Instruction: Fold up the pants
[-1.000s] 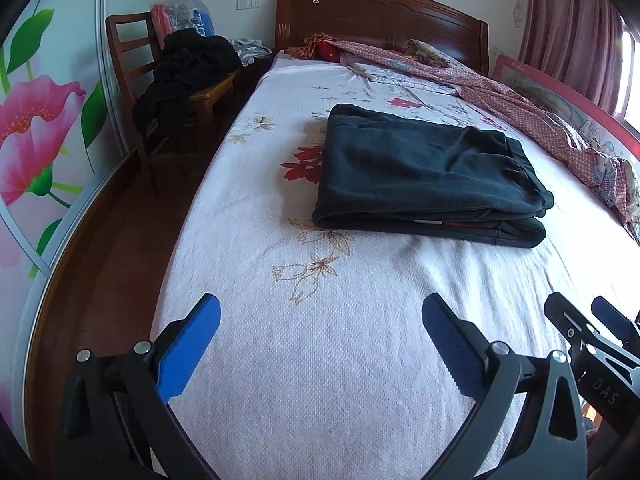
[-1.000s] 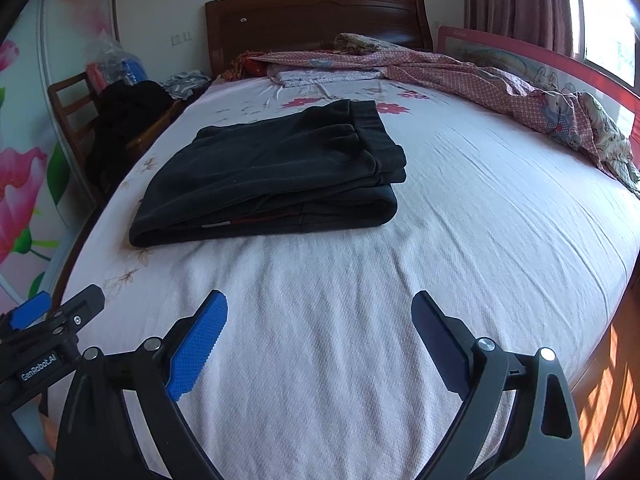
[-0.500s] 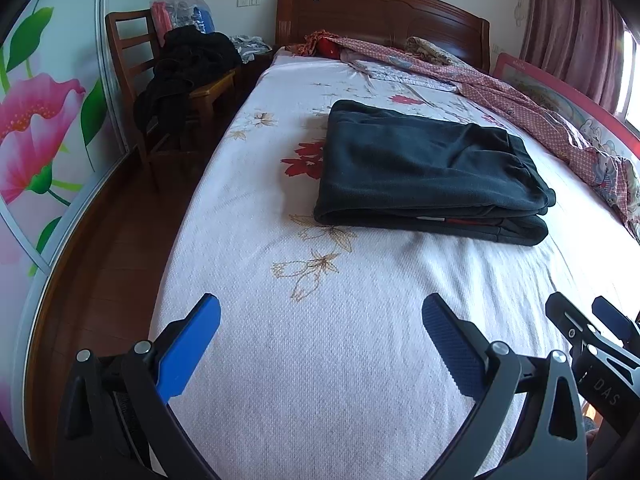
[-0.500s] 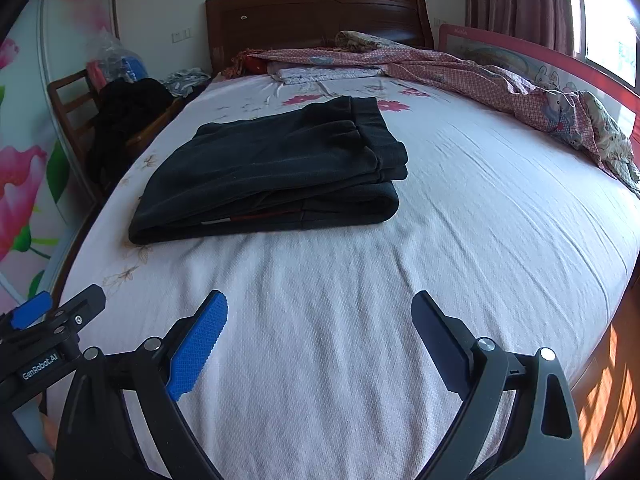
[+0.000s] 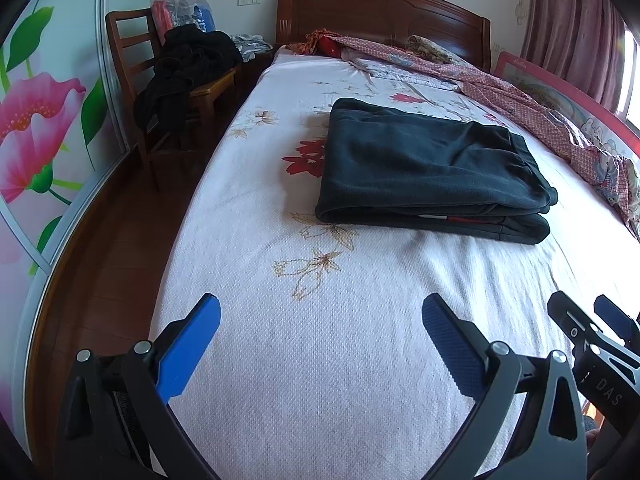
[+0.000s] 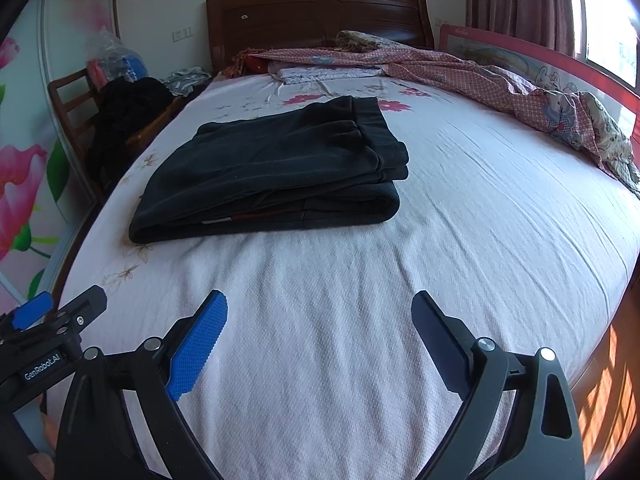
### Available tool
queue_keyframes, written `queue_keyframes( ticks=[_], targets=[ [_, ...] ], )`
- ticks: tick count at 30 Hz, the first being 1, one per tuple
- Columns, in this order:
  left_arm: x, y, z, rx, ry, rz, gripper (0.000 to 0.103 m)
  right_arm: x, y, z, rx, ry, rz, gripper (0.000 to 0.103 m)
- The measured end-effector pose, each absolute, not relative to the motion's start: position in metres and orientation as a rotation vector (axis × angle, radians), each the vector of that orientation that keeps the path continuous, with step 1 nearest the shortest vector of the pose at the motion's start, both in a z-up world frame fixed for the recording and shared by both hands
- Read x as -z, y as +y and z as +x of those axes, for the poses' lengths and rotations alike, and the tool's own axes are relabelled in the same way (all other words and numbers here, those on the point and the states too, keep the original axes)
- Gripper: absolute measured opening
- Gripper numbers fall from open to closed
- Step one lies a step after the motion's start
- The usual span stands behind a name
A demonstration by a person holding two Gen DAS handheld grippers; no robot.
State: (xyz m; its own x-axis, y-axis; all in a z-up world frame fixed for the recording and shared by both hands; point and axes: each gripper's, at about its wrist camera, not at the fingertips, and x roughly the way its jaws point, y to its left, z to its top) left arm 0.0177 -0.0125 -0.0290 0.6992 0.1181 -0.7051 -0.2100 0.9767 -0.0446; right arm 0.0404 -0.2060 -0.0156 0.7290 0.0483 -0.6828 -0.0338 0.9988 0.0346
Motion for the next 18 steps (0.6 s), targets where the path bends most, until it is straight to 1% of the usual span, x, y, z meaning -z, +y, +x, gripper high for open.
queue_keyframes(
  ticks=[18],
  targets=[
    [0.0298,-0.0124,0.0178,-0.184,0.782,-0.124,0.101,0.0151,-0.2068,0.0405,-0.049,0.754,0.017,0.092]
  ],
)
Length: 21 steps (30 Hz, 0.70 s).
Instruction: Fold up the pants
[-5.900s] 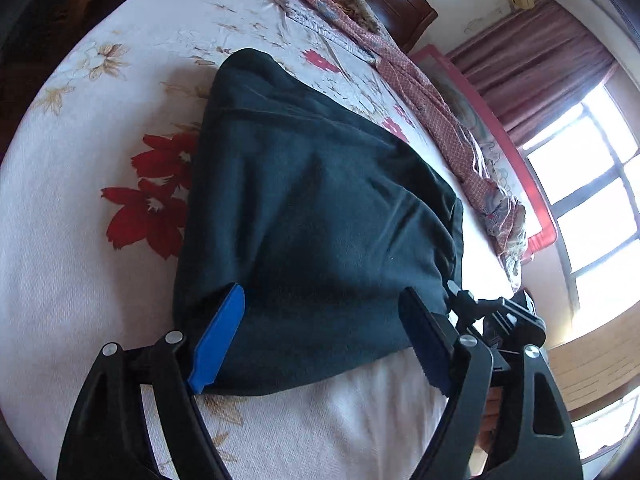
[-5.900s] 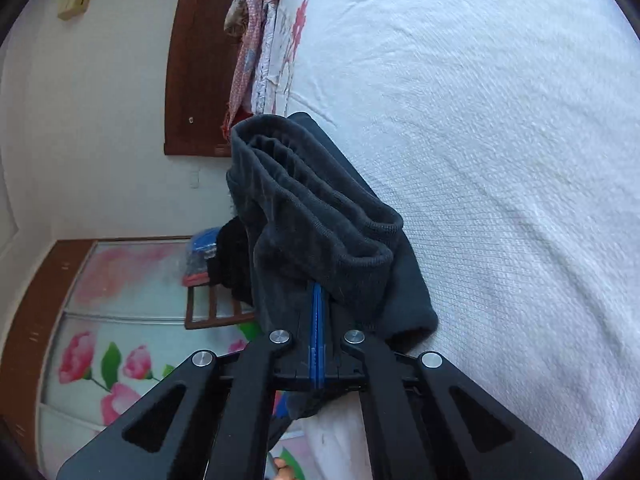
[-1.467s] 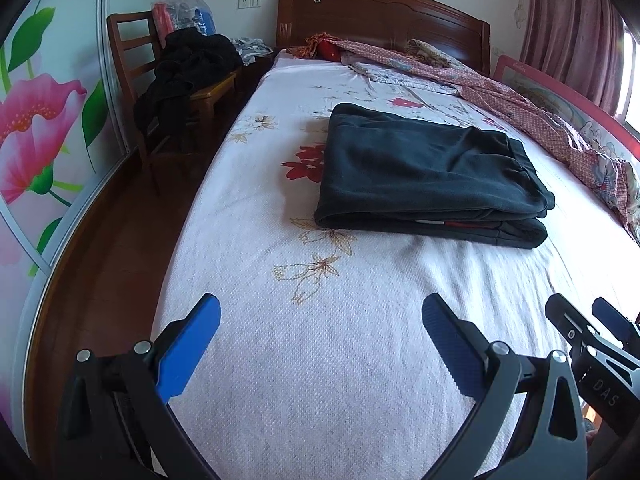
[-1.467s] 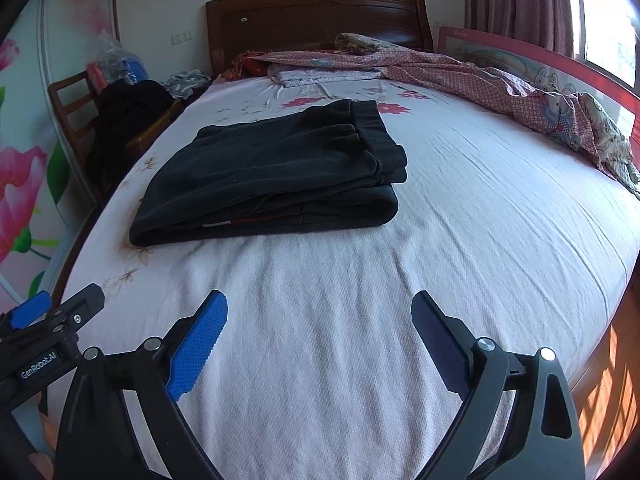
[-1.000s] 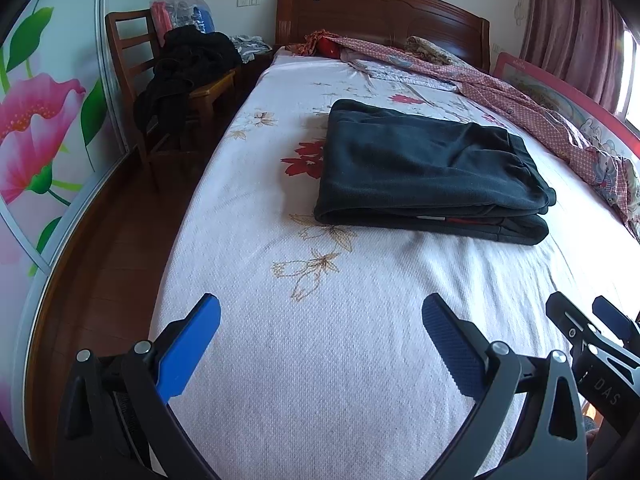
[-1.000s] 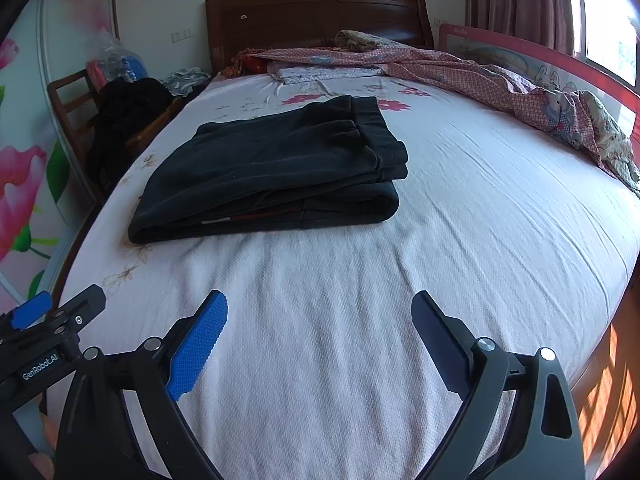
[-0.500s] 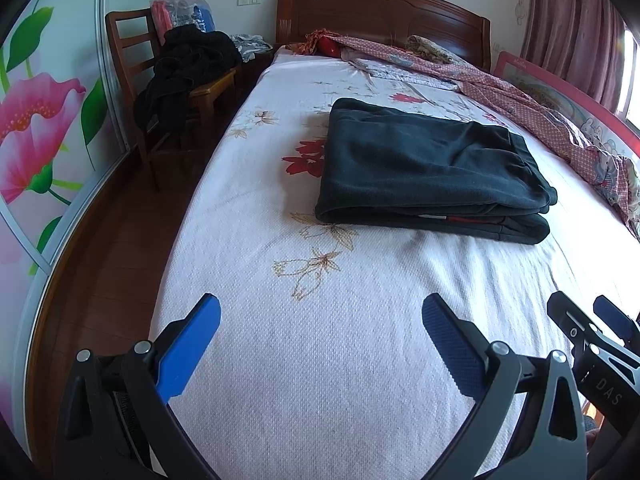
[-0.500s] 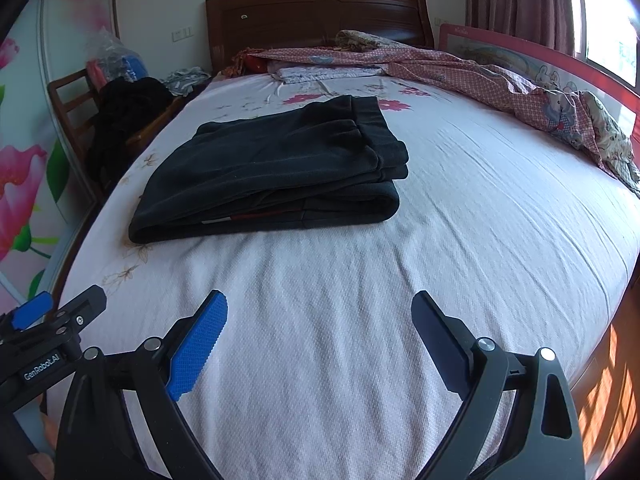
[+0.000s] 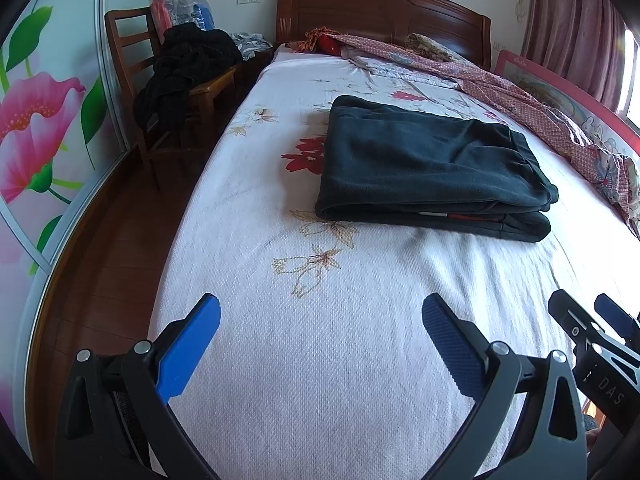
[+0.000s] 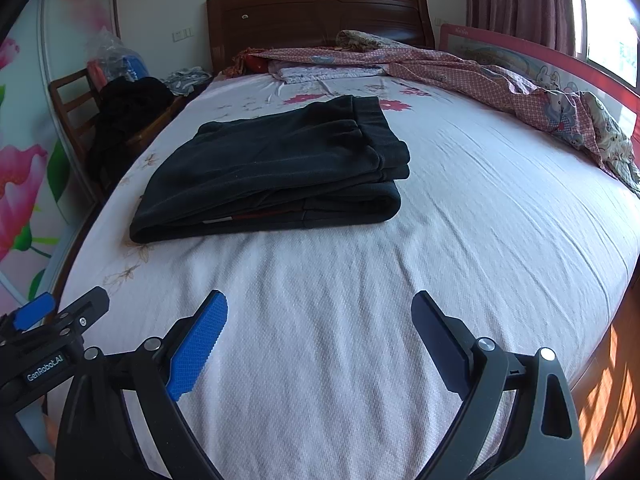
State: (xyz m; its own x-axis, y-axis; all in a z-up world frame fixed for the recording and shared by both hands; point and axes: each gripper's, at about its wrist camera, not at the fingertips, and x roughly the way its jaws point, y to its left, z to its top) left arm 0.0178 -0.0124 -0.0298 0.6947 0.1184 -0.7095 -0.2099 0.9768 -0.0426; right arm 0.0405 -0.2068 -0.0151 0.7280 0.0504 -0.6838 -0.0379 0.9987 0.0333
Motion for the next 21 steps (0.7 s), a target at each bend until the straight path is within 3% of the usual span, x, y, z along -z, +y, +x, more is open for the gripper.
queue_keyframes(
  ticks=[21],
  targets=[
    [0.024,-0.013,0.022,-0.166,0.816,-0.13,0.101,0.008,-0.216,0.04,-0.044,0.761,0.061,0.092]
  ],
)
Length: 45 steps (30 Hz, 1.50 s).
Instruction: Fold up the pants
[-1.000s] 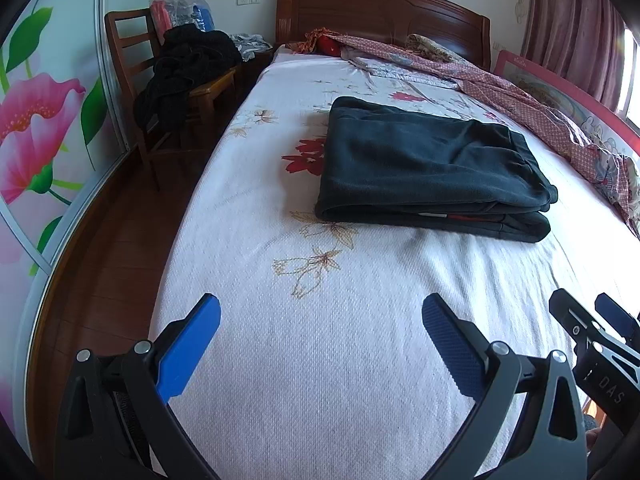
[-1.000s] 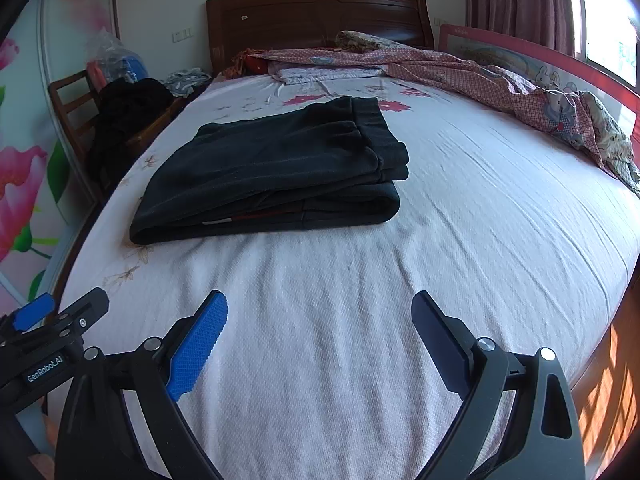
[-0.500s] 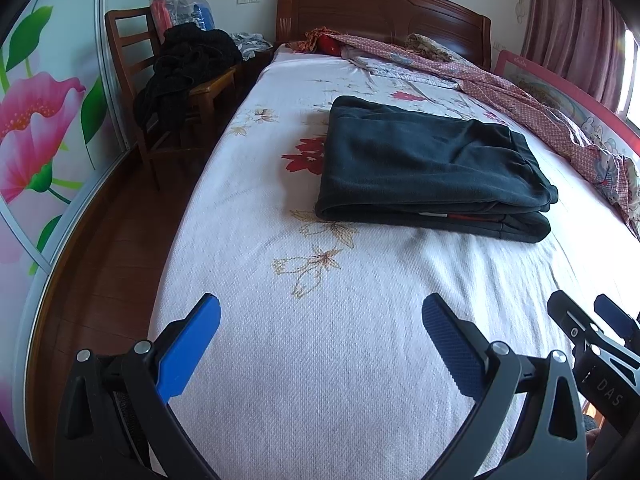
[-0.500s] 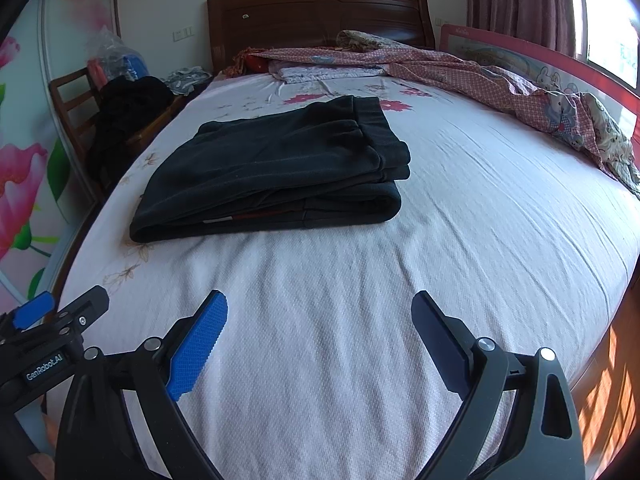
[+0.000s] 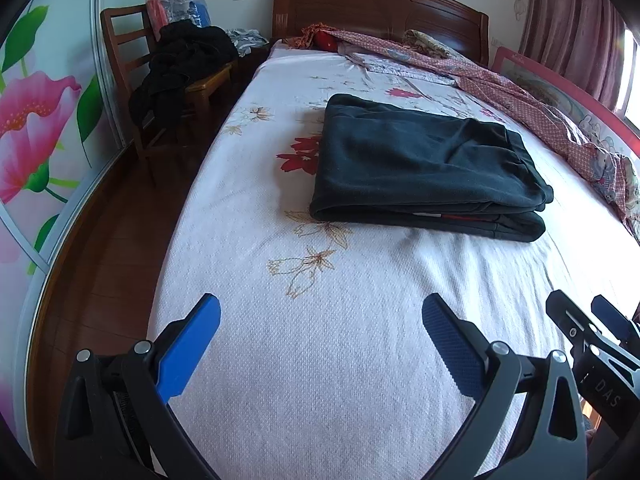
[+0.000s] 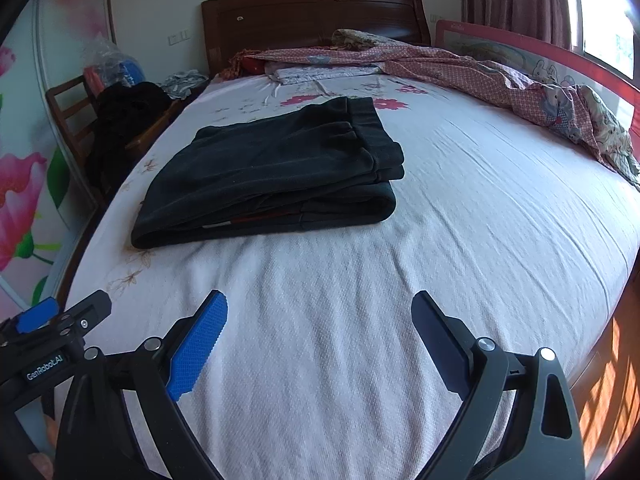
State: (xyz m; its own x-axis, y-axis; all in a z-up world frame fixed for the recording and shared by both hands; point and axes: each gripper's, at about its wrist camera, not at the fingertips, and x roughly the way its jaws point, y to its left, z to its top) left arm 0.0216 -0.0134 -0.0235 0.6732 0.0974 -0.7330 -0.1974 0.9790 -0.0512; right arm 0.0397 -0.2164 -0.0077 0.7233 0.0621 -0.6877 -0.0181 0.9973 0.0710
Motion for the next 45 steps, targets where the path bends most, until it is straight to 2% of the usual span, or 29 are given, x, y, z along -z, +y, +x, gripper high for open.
queue_keyframes(
  ticks=[3,8,13,17,20,24,32,38,45],
  targets=[
    [0.019,-0.013,0.028,-0.152,0.875,-0.139,0.101,0.004,-0.229,0.038,-0.037,0.77,0.123,0.092],
    [0.001,-0.015,0.029,-0.174,0.875,-0.071,0.101,0.003,-0.261,0.025,-0.08,0.819,0.307,0.092],
    [-0.023,-0.024,0.019,-0.213,0.824,0.063,0.101,0.027,-0.29,0.007,-0.193,0.928,0.544,0.092],
    [-0.044,-0.032,0.005,-0.208,0.8,0.137,0.101,0.045,-0.299,0.003,-0.189,0.992,0.611,0.092],
    [-0.059,-0.037,-0.007,-0.224,0.745,0.183,0.101,0.043,-0.298,0.003,-0.175,0.98,0.6,0.092],
    [-0.069,-0.032,-0.016,-0.121,0.761,0.063,0.101,0.044,-0.295,0.002,-0.178,0.997,0.585,0.092],
    [-0.065,-0.042,-0.02,-0.094,0.765,0.095,0.101,0.047,-0.288,0.008,-0.178,1.024,0.534,0.092],
    [-0.067,-0.031,-0.023,-0.115,0.746,0.015,0.101,0.052,-0.289,0.01,-0.169,1.044,0.538,0.092],
    [-0.026,-0.014,0.0,0.011,0.94,-0.151,0.101,0.051,-0.294,0.009,-0.143,1.031,0.54,0.092]
  ],
)
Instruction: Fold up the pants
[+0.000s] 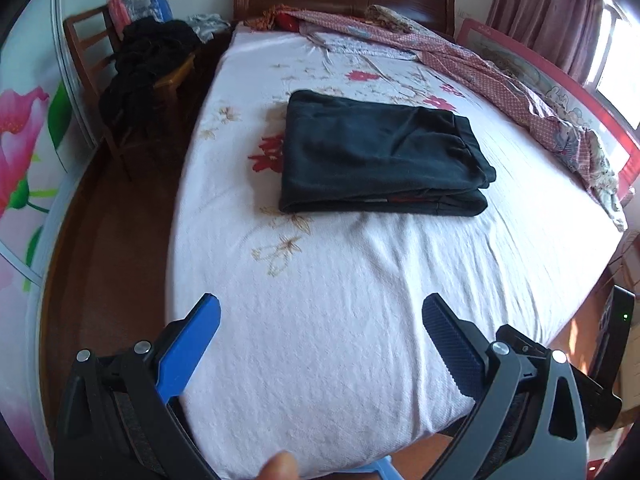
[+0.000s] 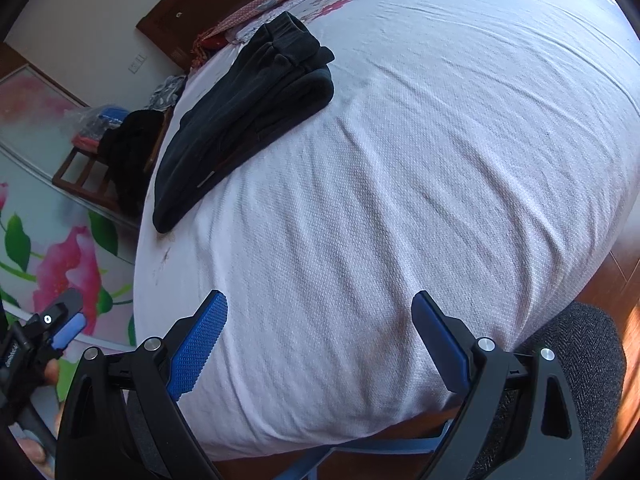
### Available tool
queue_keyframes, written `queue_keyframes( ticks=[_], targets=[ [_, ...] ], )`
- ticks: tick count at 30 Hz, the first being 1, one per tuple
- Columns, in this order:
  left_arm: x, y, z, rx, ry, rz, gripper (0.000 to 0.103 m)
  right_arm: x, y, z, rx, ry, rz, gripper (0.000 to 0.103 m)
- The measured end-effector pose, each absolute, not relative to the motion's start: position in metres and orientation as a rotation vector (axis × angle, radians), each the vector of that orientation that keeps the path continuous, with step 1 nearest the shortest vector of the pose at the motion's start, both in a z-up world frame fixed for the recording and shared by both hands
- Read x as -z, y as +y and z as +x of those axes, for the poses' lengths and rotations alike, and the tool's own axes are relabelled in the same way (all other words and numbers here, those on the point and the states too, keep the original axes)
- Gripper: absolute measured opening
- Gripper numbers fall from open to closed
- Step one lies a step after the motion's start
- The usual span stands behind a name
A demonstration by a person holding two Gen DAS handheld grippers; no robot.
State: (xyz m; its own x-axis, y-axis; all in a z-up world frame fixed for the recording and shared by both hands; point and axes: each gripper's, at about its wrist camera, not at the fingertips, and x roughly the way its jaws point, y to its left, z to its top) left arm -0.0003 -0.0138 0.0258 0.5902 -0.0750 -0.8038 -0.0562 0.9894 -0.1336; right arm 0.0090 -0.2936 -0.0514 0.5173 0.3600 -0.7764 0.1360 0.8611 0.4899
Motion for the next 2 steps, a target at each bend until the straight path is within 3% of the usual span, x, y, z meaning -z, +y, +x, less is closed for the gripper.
queue_keyframes(
  ticks=[2],
  targets=[
    [-0.004,-0.005,0.001,0.038,0.965,-0.272,0.101,0.051,-0.295,0.008,-0.14,1.022,0.542,0.092]
  ],
)
